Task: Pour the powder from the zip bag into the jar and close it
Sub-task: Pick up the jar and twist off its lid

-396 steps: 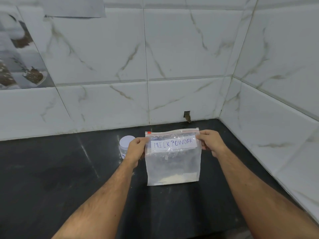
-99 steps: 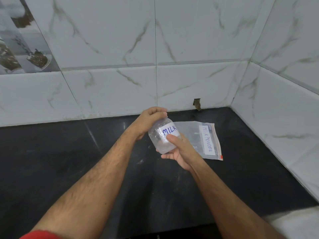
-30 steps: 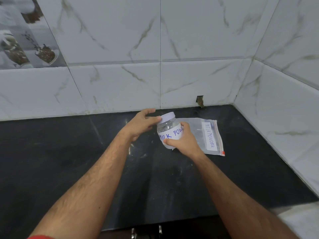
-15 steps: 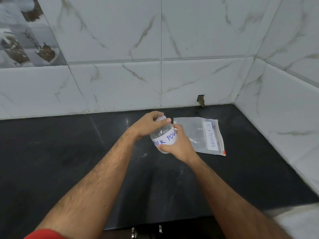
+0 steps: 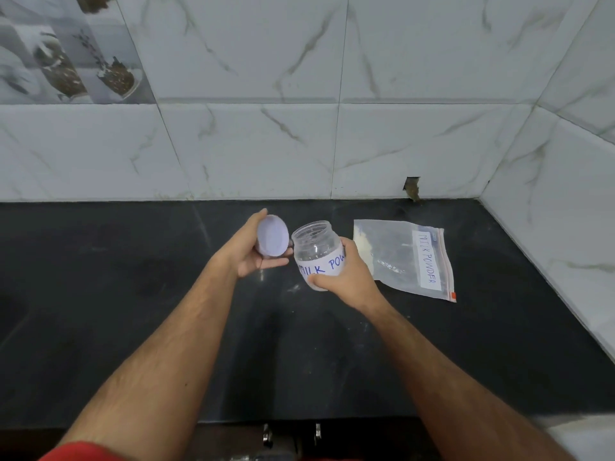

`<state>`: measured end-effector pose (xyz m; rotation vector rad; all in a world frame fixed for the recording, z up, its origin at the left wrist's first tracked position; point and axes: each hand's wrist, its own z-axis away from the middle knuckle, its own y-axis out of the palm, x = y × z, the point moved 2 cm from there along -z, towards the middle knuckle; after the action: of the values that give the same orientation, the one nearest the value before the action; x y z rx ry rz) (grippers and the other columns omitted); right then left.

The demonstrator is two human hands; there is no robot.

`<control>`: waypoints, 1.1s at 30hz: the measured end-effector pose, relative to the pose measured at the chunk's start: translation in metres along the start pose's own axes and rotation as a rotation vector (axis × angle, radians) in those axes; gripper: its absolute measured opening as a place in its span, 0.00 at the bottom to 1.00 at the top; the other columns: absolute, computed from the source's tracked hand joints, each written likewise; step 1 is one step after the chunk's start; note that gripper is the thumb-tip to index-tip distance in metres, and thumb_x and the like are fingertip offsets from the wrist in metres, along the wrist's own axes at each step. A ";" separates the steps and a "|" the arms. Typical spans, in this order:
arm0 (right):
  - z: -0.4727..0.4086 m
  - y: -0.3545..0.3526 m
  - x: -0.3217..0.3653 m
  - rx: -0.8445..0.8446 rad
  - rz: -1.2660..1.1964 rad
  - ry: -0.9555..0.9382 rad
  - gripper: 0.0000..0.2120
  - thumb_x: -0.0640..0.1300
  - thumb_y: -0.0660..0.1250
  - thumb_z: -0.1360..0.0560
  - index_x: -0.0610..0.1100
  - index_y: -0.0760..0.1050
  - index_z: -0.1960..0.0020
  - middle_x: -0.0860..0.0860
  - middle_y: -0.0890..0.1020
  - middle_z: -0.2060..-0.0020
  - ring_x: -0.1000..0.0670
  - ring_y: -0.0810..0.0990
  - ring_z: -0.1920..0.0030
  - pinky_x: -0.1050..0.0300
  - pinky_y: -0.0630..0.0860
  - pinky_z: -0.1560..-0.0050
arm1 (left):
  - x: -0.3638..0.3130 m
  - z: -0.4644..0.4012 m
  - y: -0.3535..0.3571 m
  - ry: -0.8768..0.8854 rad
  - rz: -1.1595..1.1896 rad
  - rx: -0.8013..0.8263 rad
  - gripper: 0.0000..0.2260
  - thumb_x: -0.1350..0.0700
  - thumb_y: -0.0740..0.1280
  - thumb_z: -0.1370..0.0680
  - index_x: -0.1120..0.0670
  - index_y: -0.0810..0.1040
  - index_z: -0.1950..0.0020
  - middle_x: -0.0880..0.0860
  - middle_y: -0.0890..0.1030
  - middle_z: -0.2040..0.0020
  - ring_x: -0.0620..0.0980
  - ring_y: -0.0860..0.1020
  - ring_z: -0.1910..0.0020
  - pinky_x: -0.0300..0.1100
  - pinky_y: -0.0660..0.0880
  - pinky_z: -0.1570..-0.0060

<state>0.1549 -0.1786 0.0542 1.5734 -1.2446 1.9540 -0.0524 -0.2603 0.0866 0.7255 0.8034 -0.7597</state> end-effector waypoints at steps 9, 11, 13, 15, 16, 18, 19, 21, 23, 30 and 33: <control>-0.003 0.023 -0.014 -0.071 -0.082 0.086 0.43 0.58 0.79 0.46 0.56 0.66 0.34 0.66 0.78 0.48 0.63 0.80 0.48 0.71 0.77 0.59 | 0.069 -0.004 -0.067 -0.082 0.001 -0.307 0.20 0.63 0.64 0.19 0.64 0.66 0.27 0.68 0.77 0.36 0.61 0.82 0.51 0.49 0.84 0.62; -0.002 0.027 -0.017 -0.071 -0.071 0.082 0.44 0.56 0.81 0.45 0.52 0.67 0.33 0.62 0.79 0.46 0.58 0.80 0.46 0.66 0.79 0.52 | 0.078 -0.002 -0.074 -0.086 -0.044 -0.376 0.20 0.65 0.64 0.20 0.64 0.67 0.28 0.67 0.75 0.34 0.63 0.81 0.49 0.46 0.84 0.68; -0.001 0.031 -0.019 -0.065 -0.076 0.076 0.45 0.57 0.79 0.47 0.50 0.67 0.33 0.59 0.80 0.45 0.57 0.81 0.46 0.61 0.80 0.48 | 0.084 -0.002 -0.080 -0.083 -0.096 -0.432 0.19 0.66 0.64 0.20 0.64 0.69 0.29 0.66 0.75 0.34 0.63 0.80 0.47 0.43 0.82 0.73; 0.000 0.034 -0.018 -0.056 -0.081 0.079 0.46 0.59 0.78 0.49 0.50 0.67 0.33 0.60 0.80 0.45 0.57 0.81 0.47 0.62 0.79 0.50 | 0.089 -0.003 -0.085 -0.081 -0.155 -0.471 0.19 0.67 0.64 0.21 0.64 0.70 0.30 0.66 0.75 0.34 0.63 0.80 0.47 0.43 0.82 0.74; 0.001 0.035 -0.018 -0.054 -0.085 0.081 0.46 0.59 0.78 0.49 0.51 0.67 0.34 0.60 0.80 0.46 0.58 0.81 0.47 0.64 0.79 0.51 | 0.092 -0.005 -0.087 -0.084 -0.191 -0.488 0.19 0.67 0.65 0.21 0.64 0.70 0.30 0.66 0.75 0.34 0.63 0.81 0.48 0.44 0.82 0.73; 0.001 0.037 -0.018 -0.056 -0.098 0.079 0.45 0.57 0.79 0.49 0.52 0.67 0.35 0.61 0.79 0.46 0.58 0.81 0.47 0.66 0.78 0.54 | 0.096 -0.007 -0.091 -0.093 -0.288 -0.529 0.19 0.66 0.66 0.22 0.63 0.71 0.31 0.65 0.75 0.34 0.63 0.82 0.51 0.47 0.84 0.68; 0.002 0.037 -0.018 -0.057 -0.103 0.076 0.44 0.55 0.80 0.48 0.52 0.67 0.35 0.60 0.79 0.45 0.58 0.81 0.46 0.67 0.78 0.54 | 0.097 -0.008 -0.094 -0.101 -0.360 -0.560 0.19 0.64 0.67 0.23 0.62 0.72 0.32 0.63 0.76 0.34 0.63 0.83 0.54 0.50 0.84 0.64; 0.003 0.037 -0.019 -0.058 -0.105 0.071 0.44 0.51 0.82 0.46 0.51 0.67 0.34 0.58 0.79 0.43 0.57 0.81 0.45 0.67 0.79 0.54 | 0.098 -0.007 -0.097 -0.106 -0.553 -0.630 0.17 0.60 0.69 0.24 0.59 0.75 0.36 0.61 0.79 0.39 0.63 0.85 0.58 0.53 0.84 0.57; 0.004 0.038 -0.022 -0.058 -0.096 0.065 0.43 0.47 0.83 0.44 0.50 0.68 0.33 0.56 0.79 0.42 0.56 0.81 0.44 0.64 0.80 0.51 | 0.096 -0.005 -0.098 -0.106 -0.773 -0.684 0.18 0.54 0.71 0.26 0.56 0.77 0.38 0.59 0.82 0.43 0.62 0.85 0.55 0.51 0.83 0.54; 0.011 0.039 -0.030 -0.019 -0.039 0.072 0.41 0.50 0.84 0.43 0.56 0.67 0.36 0.64 0.78 0.46 0.60 0.80 0.46 0.71 0.76 0.55 | 0.104 -0.003 -0.094 -0.095 -1.096 -0.716 0.25 0.44 0.71 0.26 0.56 0.75 0.35 0.59 0.78 0.38 0.61 0.79 0.41 0.50 0.77 0.47; 0.011 0.040 -0.033 -0.006 -0.020 0.086 0.41 0.50 0.83 0.44 0.58 0.66 0.37 0.65 0.78 0.48 0.60 0.80 0.47 0.72 0.75 0.57 | 0.107 -0.001 -0.091 -0.073 -1.086 -0.711 0.25 0.44 0.71 0.25 0.56 0.74 0.33 0.60 0.75 0.37 0.62 0.78 0.40 0.51 0.75 0.44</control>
<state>0.1437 -0.2012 0.0076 1.4764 -1.1950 1.9814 -0.0758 -0.3399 -0.0263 -0.4538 1.3053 -1.3306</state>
